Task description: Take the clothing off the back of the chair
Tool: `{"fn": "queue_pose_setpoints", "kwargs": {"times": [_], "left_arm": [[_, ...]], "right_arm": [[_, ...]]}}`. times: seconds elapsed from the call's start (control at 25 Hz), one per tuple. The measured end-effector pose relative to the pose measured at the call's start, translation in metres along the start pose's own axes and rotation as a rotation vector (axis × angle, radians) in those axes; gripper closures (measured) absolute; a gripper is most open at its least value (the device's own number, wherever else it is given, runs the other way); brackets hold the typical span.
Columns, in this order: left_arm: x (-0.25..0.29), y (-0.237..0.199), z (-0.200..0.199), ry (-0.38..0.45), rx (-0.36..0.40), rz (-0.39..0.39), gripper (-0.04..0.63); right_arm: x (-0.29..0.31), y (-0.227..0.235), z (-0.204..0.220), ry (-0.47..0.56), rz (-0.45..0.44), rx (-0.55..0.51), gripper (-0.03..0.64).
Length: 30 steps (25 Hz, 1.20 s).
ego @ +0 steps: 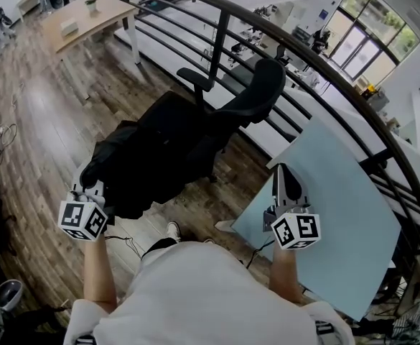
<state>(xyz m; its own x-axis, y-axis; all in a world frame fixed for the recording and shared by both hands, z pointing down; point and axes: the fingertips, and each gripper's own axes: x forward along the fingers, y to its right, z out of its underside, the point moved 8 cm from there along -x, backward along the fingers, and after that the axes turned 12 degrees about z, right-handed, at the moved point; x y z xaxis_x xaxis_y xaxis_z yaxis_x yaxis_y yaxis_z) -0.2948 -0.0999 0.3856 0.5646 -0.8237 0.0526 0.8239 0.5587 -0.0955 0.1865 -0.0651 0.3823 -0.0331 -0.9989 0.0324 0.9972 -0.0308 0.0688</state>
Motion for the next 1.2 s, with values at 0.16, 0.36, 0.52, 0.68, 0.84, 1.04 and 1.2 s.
{"fn": "queue_pose_setpoints", "kwargs": {"times": [0.16, 0.36, 0.52, 0.68, 0.84, 1.04, 1.2], "left_arm": [[-0.017, 0.001, 0.021, -0.027, -0.02, -0.024, 0.525], [-0.034, 0.001, 0.04, -0.05, -0.05, -0.055, 0.525], [-0.056, 0.005, 0.046, -0.051, -0.077, -0.094, 0.525], [-0.078, 0.011, 0.046, -0.068, -0.089, -0.12, 0.525], [-0.075, 0.012, 0.043, -0.056, -0.095, -0.132, 0.525], [-0.064, 0.015, 0.038, -0.037, -0.08, -0.11, 0.525], [-0.045, 0.008, 0.034, -0.019, -0.081, -0.078, 0.525]], "right_arm": [[-0.001, 0.003, -0.001, -0.009, 0.007, -0.019, 0.597], [-0.007, 0.008, 0.001, -0.022, 0.02, -0.031, 0.597], [-0.01, 0.013, 0.002, -0.04, 0.03, -0.033, 0.597], [-0.013, 0.021, 0.007, -0.057, 0.056, -0.025, 0.597], [-0.011, 0.021, 0.01, -0.055, 0.061, -0.016, 0.597], [-0.014, 0.013, 0.009, -0.049, 0.05, -0.017, 0.597], [-0.011, 0.01, 0.012, -0.055, 0.056, -0.011, 0.597]]}}
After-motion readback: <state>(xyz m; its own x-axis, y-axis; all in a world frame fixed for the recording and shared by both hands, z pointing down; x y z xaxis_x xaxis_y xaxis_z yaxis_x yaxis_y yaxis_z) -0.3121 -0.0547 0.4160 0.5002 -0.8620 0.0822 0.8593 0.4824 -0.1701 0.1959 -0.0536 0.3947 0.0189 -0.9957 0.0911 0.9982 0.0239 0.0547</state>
